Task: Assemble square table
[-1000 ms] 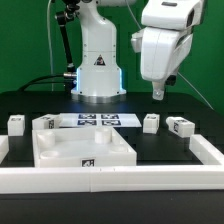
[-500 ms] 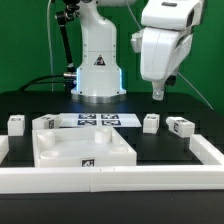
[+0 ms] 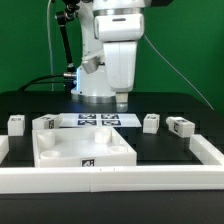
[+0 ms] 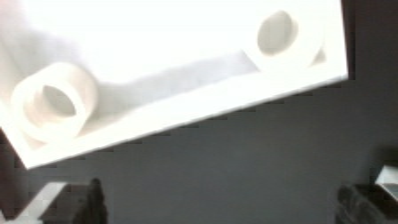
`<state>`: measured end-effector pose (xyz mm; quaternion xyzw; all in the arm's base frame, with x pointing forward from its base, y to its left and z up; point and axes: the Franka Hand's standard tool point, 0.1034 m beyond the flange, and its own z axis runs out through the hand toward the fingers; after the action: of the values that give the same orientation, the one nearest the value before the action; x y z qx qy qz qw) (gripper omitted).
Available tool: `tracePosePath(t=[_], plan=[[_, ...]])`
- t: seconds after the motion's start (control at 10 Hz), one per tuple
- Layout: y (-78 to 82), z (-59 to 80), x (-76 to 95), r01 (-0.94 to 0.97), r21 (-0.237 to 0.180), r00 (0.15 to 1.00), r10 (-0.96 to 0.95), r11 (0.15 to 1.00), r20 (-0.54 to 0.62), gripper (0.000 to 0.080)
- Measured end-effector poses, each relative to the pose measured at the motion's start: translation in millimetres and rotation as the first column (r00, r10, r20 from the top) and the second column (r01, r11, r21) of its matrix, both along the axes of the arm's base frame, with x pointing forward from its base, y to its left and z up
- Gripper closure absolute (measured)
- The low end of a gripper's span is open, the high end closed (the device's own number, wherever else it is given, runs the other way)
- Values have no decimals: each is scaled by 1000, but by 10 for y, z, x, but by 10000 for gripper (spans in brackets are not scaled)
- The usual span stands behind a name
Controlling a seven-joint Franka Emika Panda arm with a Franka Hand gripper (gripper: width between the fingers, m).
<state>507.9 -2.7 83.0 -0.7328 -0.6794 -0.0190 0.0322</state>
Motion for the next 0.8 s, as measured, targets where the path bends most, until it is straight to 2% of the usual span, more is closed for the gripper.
tracePosePath(t=[0.5,0.6,0.8], plan=[[-52,-30,-10,-1,-2,1000,1,1000,-1,150],[-225,-106,-40,-140,-10,989,140,990,42,150],[-537,-194,-135,-183,-11,982,183,983,42,150]])
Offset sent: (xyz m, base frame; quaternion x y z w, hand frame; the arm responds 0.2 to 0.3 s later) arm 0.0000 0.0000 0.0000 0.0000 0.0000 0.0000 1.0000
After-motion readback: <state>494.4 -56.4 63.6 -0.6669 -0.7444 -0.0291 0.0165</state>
